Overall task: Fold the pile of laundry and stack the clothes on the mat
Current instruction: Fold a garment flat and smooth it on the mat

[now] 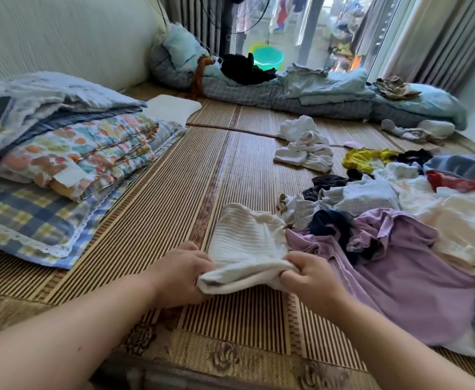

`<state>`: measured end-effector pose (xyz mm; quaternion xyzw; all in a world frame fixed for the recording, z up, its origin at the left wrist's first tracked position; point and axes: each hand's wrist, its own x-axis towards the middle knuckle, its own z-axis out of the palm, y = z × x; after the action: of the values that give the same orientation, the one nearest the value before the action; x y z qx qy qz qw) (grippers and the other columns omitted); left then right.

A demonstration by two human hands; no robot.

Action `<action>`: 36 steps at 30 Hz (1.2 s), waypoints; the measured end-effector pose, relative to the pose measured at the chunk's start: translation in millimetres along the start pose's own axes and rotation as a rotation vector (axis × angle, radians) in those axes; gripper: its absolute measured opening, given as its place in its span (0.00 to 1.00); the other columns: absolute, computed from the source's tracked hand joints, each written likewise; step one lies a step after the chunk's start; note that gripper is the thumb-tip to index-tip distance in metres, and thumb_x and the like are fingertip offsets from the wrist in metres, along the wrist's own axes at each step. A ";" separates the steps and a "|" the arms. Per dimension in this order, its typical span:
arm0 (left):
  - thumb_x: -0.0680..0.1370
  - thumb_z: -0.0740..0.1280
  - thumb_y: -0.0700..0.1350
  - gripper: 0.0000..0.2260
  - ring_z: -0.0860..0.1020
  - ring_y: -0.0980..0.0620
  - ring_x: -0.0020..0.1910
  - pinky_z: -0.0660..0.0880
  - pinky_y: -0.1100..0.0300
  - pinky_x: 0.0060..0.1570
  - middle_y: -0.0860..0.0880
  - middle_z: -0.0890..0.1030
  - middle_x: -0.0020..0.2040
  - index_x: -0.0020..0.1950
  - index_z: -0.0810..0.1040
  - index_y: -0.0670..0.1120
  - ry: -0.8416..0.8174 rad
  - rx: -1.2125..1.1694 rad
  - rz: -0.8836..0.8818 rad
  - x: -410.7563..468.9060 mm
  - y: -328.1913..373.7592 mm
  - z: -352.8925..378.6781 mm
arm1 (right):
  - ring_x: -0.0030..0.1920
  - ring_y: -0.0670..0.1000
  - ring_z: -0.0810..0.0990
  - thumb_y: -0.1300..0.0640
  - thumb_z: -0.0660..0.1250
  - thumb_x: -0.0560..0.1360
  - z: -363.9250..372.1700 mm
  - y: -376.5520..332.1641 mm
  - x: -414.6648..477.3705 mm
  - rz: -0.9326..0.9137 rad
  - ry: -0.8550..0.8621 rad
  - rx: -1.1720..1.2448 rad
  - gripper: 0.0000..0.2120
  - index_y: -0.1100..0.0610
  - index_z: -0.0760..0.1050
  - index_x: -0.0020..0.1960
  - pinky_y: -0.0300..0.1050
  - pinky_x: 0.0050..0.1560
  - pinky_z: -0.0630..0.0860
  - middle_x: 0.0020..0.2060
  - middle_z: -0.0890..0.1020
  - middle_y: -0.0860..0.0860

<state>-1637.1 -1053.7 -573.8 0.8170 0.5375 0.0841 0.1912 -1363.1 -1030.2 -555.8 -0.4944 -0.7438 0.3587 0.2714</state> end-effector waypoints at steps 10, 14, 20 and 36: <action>0.77 0.63 0.61 0.18 0.81 0.48 0.45 0.79 0.43 0.50 0.49 0.83 0.45 0.50 0.80 0.48 0.409 -0.737 -0.359 70.9 2.4 -28.3 | 0.50 0.52 0.80 0.49 0.69 0.76 -23.2 -9.6 96.4 0.395 0.223 0.433 0.23 0.56 0.70 0.68 0.40 0.33 0.78 0.59 0.78 0.54; 0.79 0.61 0.59 0.32 0.69 0.43 0.70 0.66 0.45 0.69 0.45 0.70 0.72 0.79 0.55 0.49 0.304 -0.508 -0.507 105.1 -11.6 -19.3 | 0.57 0.53 0.77 0.52 0.70 0.76 -9.2 4.5 112.4 0.393 0.220 0.136 0.29 0.55 0.64 0.74 0.48 0.52 0.79 0.66 0.74 0.55; 0.76 0.53 0.68 0.30 0.41 0.50 0.78 0.43 0.38 0.74 0.57 0.44 0.79 0.76 0.47 0.66 0.042 0.157 -0.123 112.1 -9.7 8.6 | 0.65 0.48 0.73 0.53 0.67 0.76 10.7 17.0 82.3 -0.017 0.136 -0.465 0.17 0.50 0.77 0.65 0.39 0.66 0.65 0.63 0.77 0.47; 0.78 0.54 0.65 0.32 0.43 0.45 0.79 0.51 0.39 0.73 0.49 0.42 0.80 0.78 0.47 0.61 -0.018 0.351 -0.531 138.7 -102.4 -42.0 | 0.78 0.52 0.49 0.42 0.53 0.80 87.9 -3.0 236.1 -0.186 -0.319 -0.781 0.26 0.43 0.55 0.77 0.60 0.75 0.45 0.79 0.53 0.50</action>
<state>-1681.4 -882.4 -586.1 0.6694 0.7365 -0.0702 0.0674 -1517.3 -834.7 -594.2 -0.4292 -0.8978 0.0960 -0.0234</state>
